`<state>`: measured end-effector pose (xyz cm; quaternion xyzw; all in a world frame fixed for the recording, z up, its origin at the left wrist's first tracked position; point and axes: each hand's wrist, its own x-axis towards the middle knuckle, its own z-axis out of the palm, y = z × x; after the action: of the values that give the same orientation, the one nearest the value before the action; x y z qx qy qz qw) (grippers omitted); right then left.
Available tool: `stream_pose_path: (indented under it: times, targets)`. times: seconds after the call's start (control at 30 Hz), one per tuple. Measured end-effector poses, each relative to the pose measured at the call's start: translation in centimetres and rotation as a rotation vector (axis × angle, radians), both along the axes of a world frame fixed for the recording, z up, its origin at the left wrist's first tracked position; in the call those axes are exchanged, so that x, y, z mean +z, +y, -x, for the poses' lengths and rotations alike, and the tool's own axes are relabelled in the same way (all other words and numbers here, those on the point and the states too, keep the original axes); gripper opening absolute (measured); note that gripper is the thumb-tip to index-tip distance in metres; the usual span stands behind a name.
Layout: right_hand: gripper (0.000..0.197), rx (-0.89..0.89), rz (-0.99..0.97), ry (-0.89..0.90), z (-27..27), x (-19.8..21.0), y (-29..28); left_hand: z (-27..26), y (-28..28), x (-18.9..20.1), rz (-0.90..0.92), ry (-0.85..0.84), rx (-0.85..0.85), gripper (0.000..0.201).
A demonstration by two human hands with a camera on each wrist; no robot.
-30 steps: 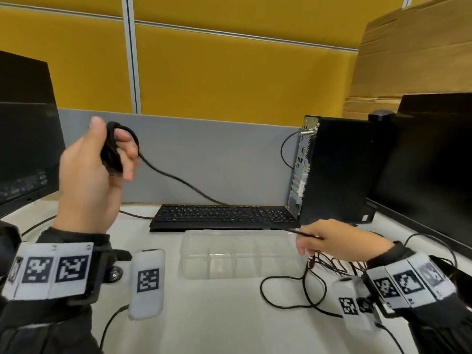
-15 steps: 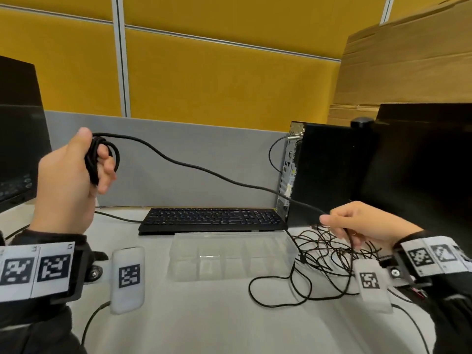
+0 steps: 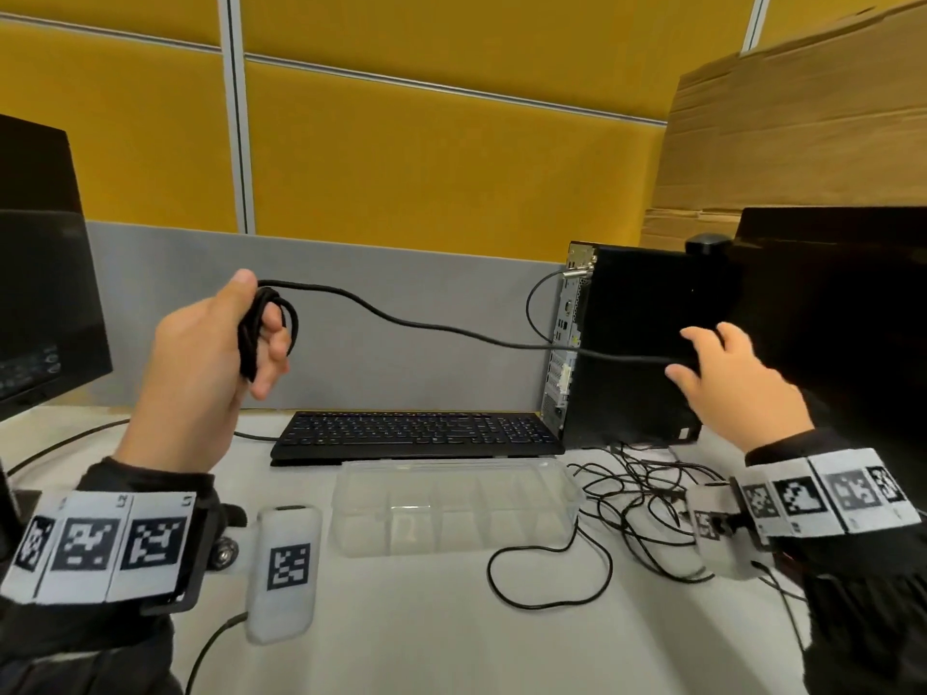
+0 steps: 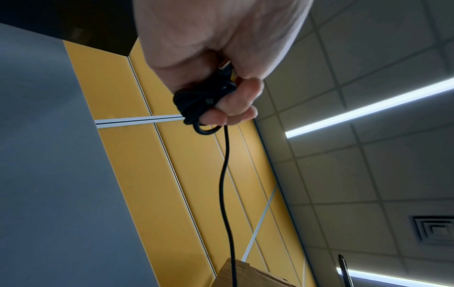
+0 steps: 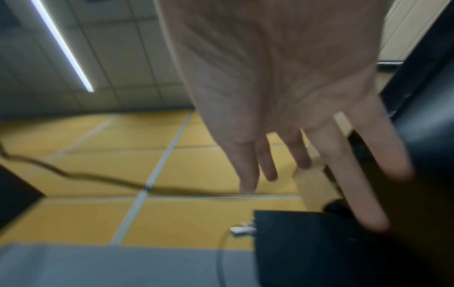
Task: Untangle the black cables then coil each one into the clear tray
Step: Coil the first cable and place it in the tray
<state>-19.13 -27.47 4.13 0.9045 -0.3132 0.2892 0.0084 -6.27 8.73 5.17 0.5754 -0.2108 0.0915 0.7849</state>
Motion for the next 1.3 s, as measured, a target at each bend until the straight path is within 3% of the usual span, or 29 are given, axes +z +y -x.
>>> stream_pose_path:
  times: [0.03, 0.2, 0.3, 0.37, 0.43, 0.5, 0.63, 0.77, 0.87, 1.0, 1.13, 1.3]
  targets:
    - [0.055, 0.075, -0.034, 0.013, -0.4, 0.0, 1.3, 0.2, -0.2, 0.0, -0.011, 0.006, -0.015, 0.04]
    - [0.067, 0.786, -0.224, -0.04, -2.8, 0.0, 11.2, 1.4, -1.9, -0.1, -0.071, -0.034, -0.084, 0.043]
    - [0.064, 1.004, -0.344, -0.032, -4.5, -0.7, 15.5, 2.1, -2.8, -0.4, -0.111, -0.047, -0.149, 0.044]
    - [0.046, 1.071, -0.364, -0.196, -5.9, -1.2, 16.7, 2.4, -3.2, -0.4, -0.1, -0.043, -0.18, 0.045]
    - [0.028, 1.086, -0.38, -0.436, -6.9, -1.5, 17.4, 2.8, -3.5, -0.4, -0.063, -0.021, -0.235, 0.045]
    - [0.025, 1.061, -0.367, -0.525, -7.5, -2.0, 17.7, 3.0, -3.9, -0.5, 0.009, 0.008, -0.291, 0.042]
    - [0.026, 1.072, -0.347, -0.13, -7.2, -2.3, 18.1, 2.5, -4.4, -0.9, 0.231, 0.024, -0.366, 0.035]
    - [0.028, 1.134, -0.301, 0.161, -5.2, -1.4, 18.6, 1.9, -4.6, -1.3, 0.256, -0.041, -0.29, 0.036]
    - [0.027, 1.122, -0.247, 0.243, -4.0, -0.7, 18.6, 1.7, -5.1, -1.8, 0.152, -0.076, -0.258, 0.035]
    - [0.023, 0.988, -0.053, 0.254, -2.1, 0.3, 17.6, 1.4, -5.9, -2.9, -0.144, -0.132, -0.193, 0.042]
    - [0.022, 0.823, 0.112, 0.011, -1.5, 1.1, 16.3, 1.6, -5.8, -3.1, -0.39, -0.119, -0.283, 0.064]
    - [0.043, 0.912, 0.103, -0.247, -1.8, 1.3, 15.6, 2.2, -5.4, -2.8, -0.513, -0.153, -0.361, 0.075]
